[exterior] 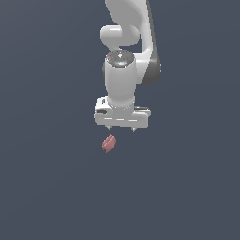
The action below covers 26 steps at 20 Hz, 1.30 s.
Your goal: Pick up the object and move it to a goal position.
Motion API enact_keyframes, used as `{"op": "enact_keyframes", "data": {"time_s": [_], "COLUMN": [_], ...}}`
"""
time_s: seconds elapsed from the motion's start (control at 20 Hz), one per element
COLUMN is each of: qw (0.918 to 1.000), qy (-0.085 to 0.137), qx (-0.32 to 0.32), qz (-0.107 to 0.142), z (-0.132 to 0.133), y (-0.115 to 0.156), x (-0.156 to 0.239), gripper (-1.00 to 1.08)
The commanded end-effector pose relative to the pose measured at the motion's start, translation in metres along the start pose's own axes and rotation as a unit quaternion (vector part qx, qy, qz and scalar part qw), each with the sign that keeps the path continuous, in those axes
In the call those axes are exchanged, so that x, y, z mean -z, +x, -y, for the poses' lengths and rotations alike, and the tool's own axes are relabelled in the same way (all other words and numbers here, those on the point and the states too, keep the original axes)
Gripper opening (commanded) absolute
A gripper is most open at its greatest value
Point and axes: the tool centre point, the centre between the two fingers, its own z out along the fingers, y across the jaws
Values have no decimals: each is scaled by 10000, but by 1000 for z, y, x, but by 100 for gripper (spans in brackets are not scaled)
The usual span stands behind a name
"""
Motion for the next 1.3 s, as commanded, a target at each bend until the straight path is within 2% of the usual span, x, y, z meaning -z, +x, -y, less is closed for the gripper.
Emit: {"op": "enact_keyframes", "data": {"time_s": [0.0,0.25,0.7,1.0,1.25], "qw": [9996,9952,9765,9669,9641], "qy": [-9,-43,-137,-180,-191], "qx": [-267,-974,-2143,-2539,-2641], "qz": [27,92,180,203,208], "z": [-6,-22,-50,-59,-62], "y": [0,0,-2,-3,-4], "x": [-8,-30,-66,-78,-81], "gripper": [100,100,100,100,100]}}
